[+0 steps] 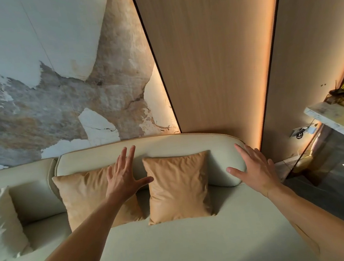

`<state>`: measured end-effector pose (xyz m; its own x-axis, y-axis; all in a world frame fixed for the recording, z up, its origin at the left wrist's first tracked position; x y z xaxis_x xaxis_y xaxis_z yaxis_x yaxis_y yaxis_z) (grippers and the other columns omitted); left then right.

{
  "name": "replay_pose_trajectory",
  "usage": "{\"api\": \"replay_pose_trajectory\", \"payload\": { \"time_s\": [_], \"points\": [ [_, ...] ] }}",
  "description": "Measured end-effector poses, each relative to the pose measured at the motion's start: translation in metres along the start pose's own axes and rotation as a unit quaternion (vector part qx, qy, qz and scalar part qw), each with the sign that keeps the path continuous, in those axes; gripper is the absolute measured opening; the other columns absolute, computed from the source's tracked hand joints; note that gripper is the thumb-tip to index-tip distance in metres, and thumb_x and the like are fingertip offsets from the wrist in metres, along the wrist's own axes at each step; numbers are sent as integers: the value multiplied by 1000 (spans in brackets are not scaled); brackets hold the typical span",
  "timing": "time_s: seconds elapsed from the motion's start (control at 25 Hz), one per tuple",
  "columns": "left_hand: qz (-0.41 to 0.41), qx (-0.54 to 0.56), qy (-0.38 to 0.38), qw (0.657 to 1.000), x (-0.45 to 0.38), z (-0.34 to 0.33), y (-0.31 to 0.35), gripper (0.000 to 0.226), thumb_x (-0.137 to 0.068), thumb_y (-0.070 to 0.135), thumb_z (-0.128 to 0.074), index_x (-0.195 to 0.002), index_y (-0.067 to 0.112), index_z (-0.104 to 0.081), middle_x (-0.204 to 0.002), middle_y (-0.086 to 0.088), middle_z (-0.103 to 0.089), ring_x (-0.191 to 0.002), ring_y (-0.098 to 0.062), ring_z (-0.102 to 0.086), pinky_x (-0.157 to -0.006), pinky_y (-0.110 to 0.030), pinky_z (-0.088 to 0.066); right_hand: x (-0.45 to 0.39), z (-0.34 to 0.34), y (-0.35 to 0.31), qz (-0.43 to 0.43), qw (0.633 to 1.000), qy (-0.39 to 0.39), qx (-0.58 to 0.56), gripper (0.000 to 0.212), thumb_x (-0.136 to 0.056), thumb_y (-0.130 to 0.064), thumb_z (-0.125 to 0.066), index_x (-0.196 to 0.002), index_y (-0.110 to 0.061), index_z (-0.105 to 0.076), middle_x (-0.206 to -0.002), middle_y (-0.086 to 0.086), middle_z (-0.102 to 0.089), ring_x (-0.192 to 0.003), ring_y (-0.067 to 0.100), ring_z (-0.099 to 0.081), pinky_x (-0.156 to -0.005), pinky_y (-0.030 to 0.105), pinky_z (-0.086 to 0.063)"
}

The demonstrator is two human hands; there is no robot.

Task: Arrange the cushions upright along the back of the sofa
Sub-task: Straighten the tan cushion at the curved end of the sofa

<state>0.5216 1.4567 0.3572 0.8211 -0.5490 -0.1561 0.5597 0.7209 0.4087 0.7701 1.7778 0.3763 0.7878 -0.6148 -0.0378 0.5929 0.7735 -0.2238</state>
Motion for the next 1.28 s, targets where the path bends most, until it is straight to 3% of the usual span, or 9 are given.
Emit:
{"api": "replay_pose_trajectory", "payload": {
  "time_s": [0.24, 0.4, 0.52, 0.72, 0.88, 0.96, 1.08, 1.28],
  "points": [
    [13, 29, 1, 999, -32, -56, 9, 117, -65, 80, -61, -150, 46, 11, -165, 1, -2, -150, -26, -15, -117, -56, -22, -40, -50, 37, 16, 999, -33, -28, 95, -68, -92, -18, -151, -45, -9, -163, -6, -15, -148, 25, -21, -110, 62, -27],
    [38, 27, -29, 999, -72, -119, -36, 119, -61, 83, -60, -150, 47, 11, -165, 0, -1, -150, -25, -12, -116, -54, -25, -86, -117, 35, 7, 997, -61, -44, 99, -66, -93, -20, -151, -44, -5, -163, -9, -15, -145, 21, -30, -108, 55, -36],
    [62, 13, -53, 997, -100, -184, -79, 124, -61, 76, -69, -150, 46, 12, -164, -1, 12, -150, -31, -5, -114, -55, -25, -127, -195, 31, 2, 994, -94, -52, 110, -56, -99, -15, -150, -44, 3, -163, -8, -13, -145, 21, -32, -106, 53, -40],
    [105, 31, -123, 986, -141, -315, -149, 138, -57, 67, -80, -149, 44, 19, -161, -7, 23, -148, -41, 2, -117, -57, -17, -182, -331, 33, -25, 987, -154, -47, 117, -66, -86, -51, -146, -44, 23, -165, 6, -1, -144, 29, -32, -106, 48, -42],
    [101, 123, -158, 974, -162, -381, -170, 146, -54, 59, -85, -146, 42, 27, -163, -6, 4, -148, -32, -18, -115, -46, -29, -218, -399, 38, -56, 975, -160, -146, 129, -67, -65, -74, -141, -49, 31, -163, 14, 3, -145, 32, -28, -111, 46, -34],
    [91, 154, -173, 969, -168, -396, -169, 148, -55, 54, -88, -143, 44, 31, -163, -4, -8, -144, -28, -28, -113, -42, -34, -228, -420, 42, -63, 957, -146, -242, 138, -61, -53, -85, -141, -53, 28, -163, 12, -5, -147, 27, -24, -115, 41, -28],
    [86, 186, -170, 964, -170, -402, -168, 149, -56, 48, -90, -142, 47, 31, -163, -4, -12, -144, -28, -28, -114, -40, -32, -236, -435, 42, -68, 925, -133, -348, 145, -55, -36, -93, -144, -53, 21, -163, -5, -10, -147, 13, -19, -118, 33, -22],
    [82, 201, -136, 967, -167, -395, -152, 145, -59, 40, -91, -144, 48, 26, -159, -8, -19, -143, -27, -26, -113, -37, -29, -234, -430, 40, -61, 920, -123, -366, 144, -55, -33, -93, -146, -51, 17, -161, -9, -15, -146, 10, -20, -119, 34, -22]
  ]
}}
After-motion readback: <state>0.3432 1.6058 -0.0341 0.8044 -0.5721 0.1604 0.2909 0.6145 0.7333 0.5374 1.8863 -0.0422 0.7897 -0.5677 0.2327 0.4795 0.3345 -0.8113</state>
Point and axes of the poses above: each hand's wrist, its own x-axis away from the middle knuckle, its own z-axis out of the back of the hand, y = z × x, the point moved 9 cm from there along -x, towards the middle knuckle
